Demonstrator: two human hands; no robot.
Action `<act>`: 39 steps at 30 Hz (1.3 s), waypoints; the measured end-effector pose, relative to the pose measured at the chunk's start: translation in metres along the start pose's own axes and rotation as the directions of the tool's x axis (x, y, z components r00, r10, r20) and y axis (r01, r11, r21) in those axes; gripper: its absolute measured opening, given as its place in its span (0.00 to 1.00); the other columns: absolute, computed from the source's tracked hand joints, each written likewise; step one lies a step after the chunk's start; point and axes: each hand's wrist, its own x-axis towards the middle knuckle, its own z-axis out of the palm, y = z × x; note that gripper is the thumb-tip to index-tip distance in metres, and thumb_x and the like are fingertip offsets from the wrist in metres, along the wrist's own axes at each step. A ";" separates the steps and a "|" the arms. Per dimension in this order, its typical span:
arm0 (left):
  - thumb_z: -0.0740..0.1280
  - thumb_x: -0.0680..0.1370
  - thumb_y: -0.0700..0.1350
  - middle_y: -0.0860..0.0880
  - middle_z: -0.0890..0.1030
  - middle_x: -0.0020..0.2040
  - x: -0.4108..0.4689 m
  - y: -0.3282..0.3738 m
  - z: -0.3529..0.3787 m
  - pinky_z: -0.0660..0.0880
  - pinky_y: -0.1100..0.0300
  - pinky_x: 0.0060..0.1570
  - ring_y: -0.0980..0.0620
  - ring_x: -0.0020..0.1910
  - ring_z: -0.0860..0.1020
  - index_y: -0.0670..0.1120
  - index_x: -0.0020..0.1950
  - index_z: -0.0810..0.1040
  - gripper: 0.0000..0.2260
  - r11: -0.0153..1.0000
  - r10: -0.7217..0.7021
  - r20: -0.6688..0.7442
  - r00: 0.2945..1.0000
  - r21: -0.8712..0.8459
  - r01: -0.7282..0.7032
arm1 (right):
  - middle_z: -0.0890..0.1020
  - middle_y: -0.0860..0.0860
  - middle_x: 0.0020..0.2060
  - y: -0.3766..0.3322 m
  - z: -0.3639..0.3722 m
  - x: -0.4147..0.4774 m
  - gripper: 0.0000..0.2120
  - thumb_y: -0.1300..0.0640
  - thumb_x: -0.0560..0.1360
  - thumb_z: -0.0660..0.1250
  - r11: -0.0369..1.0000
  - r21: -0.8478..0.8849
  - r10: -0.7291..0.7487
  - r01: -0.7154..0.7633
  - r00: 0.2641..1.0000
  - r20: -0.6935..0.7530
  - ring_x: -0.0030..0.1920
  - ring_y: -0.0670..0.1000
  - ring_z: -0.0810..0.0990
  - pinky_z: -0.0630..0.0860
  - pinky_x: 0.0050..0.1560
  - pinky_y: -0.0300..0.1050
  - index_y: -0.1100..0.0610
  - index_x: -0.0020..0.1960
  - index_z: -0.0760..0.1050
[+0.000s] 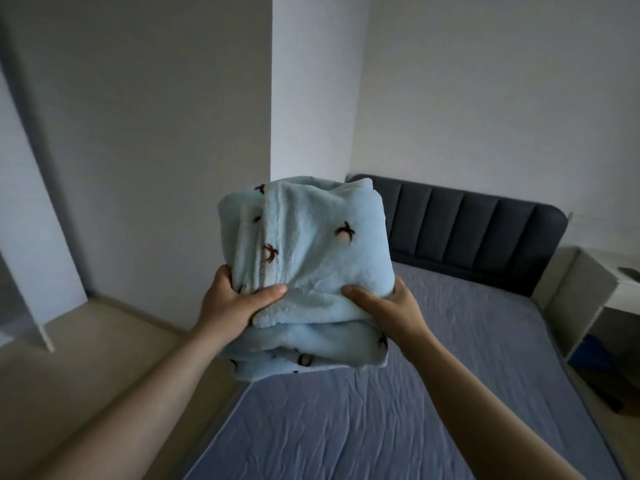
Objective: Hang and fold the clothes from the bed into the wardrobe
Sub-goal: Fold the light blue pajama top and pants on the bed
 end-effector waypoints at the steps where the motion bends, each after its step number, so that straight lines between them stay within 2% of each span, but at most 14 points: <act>1: 0.78 0.58 0.62 0.56 0.78 0.52 0.002 0.008 -0.007 0.71 0.60 0.44 0.56 0.48 0.77 0.52 0.62 0.70 0.37 1.000 0.013 -0.015 1.000 -0.003 -0.013 | 0.84 0.44 0.50 -0.010 0.003 0.003 0.29 0.42 0.61 0.80 1.000 0.002 -0.020 0.020 1.000 -0.001 0.50 0.46 0.82 0.81 0.49 0.47 0.45 0.59 0.75; 4: 0.77 0.57 0.63 0.59 0.77 0.50 0.010 0.027 -0.033 0.70 0.63 0.41 0.61 0.46 0.75 0.53 0.60 0.70 0.36 0.999 0.054 -0.059 0.997 0.002 -0.054 | 0.83 0.45 0.51 -0.037 0.018 0.011 0.31 0.41 0.61 0.80 0.998 0.008 -0.064 0.064 0.998 0.009 0.51 0.46 0.82 0.81 0.50 0.48 0.46 0.60 0.74; 7: 0.77 0.57 0.64 0.60 0.77 0.49 0.018 0.040 -0.065 0.70 0.64 0.41 0.61 0.46 0.76 0.54 0.59 0.69 0.35 0.997 0.077 -0.097 0.992 0.001 -0.077 | 0.83 0.46 0.53 -0.066 0.040 0.021 0.32 0.42 0.61 0.80 0.994 0.022 -0.103 0.102 0.994 0.044 0.52 0.48 0.82 0.81 0.52 0.51 0.48 0.62 0.74; 12: 0.78 0.57 0.64 0.59 0.77 0.51 0.042 0.049 -0.152 0.71 0.61 0.44 0.58 0.48 0.76 0.55 0.59 0.68 0.36 0.995 0.096 -0.172 0.980 0.021 -0.094 | 0.84 0.47 0.51 -0.113 0.113 0.033 0.30 0.42 0.61 0.80 0.980 0.081 -0.189 0.180 0.975 0.119 0.51 0.49 0.83 0.82 0.51 0.53 0.49 0.60 0.76; 15: 0.76 0.54 0.67 0.60 0.77 0.50 0.054 0.046 -0.203 0.71 0.64 0.41 0.62 0.47 0.76 0.55 0.59 0.68 0.39 0.994 0.109 -0.221 0.969 0.031 -0.104 | 0.85 0.46 0.49 -0.134 0.164 0.038 0.28 0.41 0.61 0.80 0.970 0.117 -0.231 0.213 0.959 0.166 0.49 0.48 0.84 0.82 0.51 0.53 0.47 0.57 0.77; 19: 0.74 0.50 0.70 0.60 0.77 0.51 0.065 0.032 -0.268 0.71 0.64 0.41 0.61 0.48 0.76 0.55 0.60 0.68 0.43 0.996 0.092 -0.261 0.961 0.044 -0.084 | 0.85 0.44 0.49 -0.155 0.231 0.041 0.31 0.38 0.58 0.79 0.963 0.143 -0.258 0.229 0.938 0.230 0.49 0.47 0.84 0.82 0.49 0.50 0.46 0.57 0.77; 24: 0.75 0.51 0.70 0.58 0.79 0.51 0.078 0.016 -0.323 0.73 0.62 0.43 0.59 0.48 0.78 0.55 0.57 0.70 0.40 0.996 0.070 -0.315 0.946 0.070 -0.050 | 0.85 0.40 0.47 -0.171 0.291 0.044 0.28 0.39 0.58 0.79 0.948 0.190 -0.300 0.254 0.914 0.273 0.45 0.42 0.84 0.81 0.41 0.38 0.44 0.55 0.76; 30: 0.76 0.52 0.69 0.56 0.81 0.51 0.083 0.007 -0.352 0.77 0.56 0.49 0.56 0.50 0.79 0.52 0.58 0.72 0.40 0.995 0.074 -0.416 0.906 0.086 -0.041 | 0.85 0.43 0.50 -0.179 0.331 0.060 0.27 0.43 0.62 0.80 0.936 0.248 -0.328 0.251 0.876 0.354 0.49 0.46 0.84 0.82 0.51 0.50 0.45 0.58 0.77; 34: 0.77 0.53 0.66 0.56 0.81 0.54 0.076 0.007 -0.359 0.77 0.53 0.56 0.55 0.53 0.79 0.52 0.61 0.73 0.40 0.995 0.078 -0.482 0.873 0.094 -0.037 | 0.85 0.44 0.50 -0.182 0.348 0.073 0.25 0.45 0.63 0.80 0.924 0.286 -0.362 0.256 0.826 0.431 0.50 0.46 0.84 0.81 0.52 0.53 0.46 0.57 0.78; 39: 0.77 0.52 0.66 0.57 0.80 0.56 0.075 0.012 -0.388 0.75 0.56 0.56 0.57 0.54 0.78 0.54 0.64 0.72 0.43 0.993 0.096 -0.575 0.813 0.114 -0.036 | 0.85 0.45 0.50 -0.201 0.385 0.083 0.23 0.47 0.65 0.79 0.899 0.351 -0.415 0.261 0.764 0.494 0.50 0.47 0.84 0.82 0.51 0.54 0.46 0.57 0.78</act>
